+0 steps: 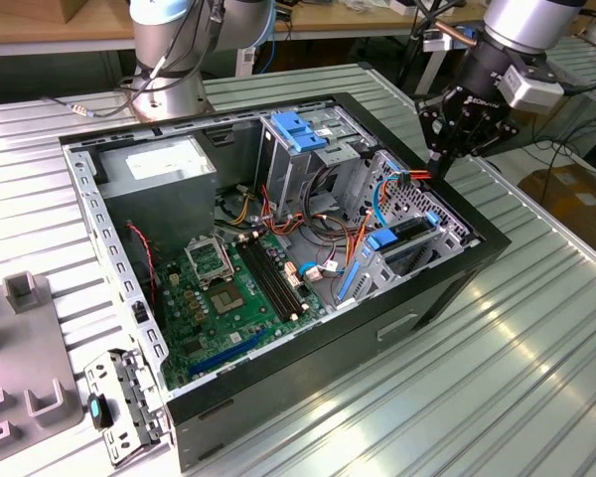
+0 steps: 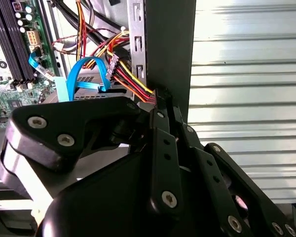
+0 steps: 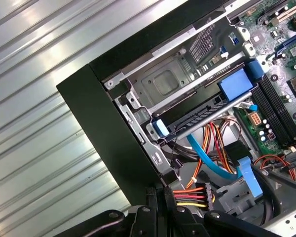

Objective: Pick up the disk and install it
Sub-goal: 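Insert the first disk wire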

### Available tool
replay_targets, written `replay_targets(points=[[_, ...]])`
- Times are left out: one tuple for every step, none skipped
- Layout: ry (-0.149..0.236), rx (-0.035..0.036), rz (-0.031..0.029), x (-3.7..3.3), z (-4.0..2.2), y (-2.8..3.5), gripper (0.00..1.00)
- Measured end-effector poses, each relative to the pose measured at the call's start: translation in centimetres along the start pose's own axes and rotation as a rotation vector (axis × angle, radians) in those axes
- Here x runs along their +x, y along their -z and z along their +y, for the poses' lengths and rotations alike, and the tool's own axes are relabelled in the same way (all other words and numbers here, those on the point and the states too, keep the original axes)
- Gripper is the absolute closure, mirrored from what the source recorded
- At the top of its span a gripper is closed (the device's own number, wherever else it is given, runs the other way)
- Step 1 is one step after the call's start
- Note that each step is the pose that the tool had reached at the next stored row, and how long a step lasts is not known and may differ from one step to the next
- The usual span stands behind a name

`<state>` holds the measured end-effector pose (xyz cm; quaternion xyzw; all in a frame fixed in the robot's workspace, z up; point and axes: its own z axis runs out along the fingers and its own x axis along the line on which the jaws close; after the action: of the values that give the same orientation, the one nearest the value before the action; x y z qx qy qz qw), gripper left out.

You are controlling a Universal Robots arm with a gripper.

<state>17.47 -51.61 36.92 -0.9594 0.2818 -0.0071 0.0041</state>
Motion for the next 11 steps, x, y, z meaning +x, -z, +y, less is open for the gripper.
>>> replay_targets(points=[[-0.01,-0.0001,0.0001,-0.02,0.01,0.0,0.83],[-0.021,-0.0002,0.0003,-0.04,0.02,0.0,0.83],[-0.027,-0.0003,0.0003,-0.08,0.04,0.0,0.83],[-0.03,-0.0004,0.0004,-0.19,0.11,0.01,0.83],[-0.03,-0.0004,0.0004,-0.3,0.2,0.01,0.83],[-0.03,-0.0003,0.0004,-0.51,0.39,0.01,0.83],[-0.035,-0.0004,0.0005,-0.61,0.46,0.01,0.83],[-0.05,-0.0007,0.0007,-0.61,0.46,0.01,0.83],[-0.064,-0.0007,0.0007,-0.61,0.46,-0.01,0.83],[-0.084,-0.0009,0.001,-0.61,0.46,-0.01,0.83],[-0.097,-0.0011,0.0012,-0.62,0.46,-0.01,0.83]])
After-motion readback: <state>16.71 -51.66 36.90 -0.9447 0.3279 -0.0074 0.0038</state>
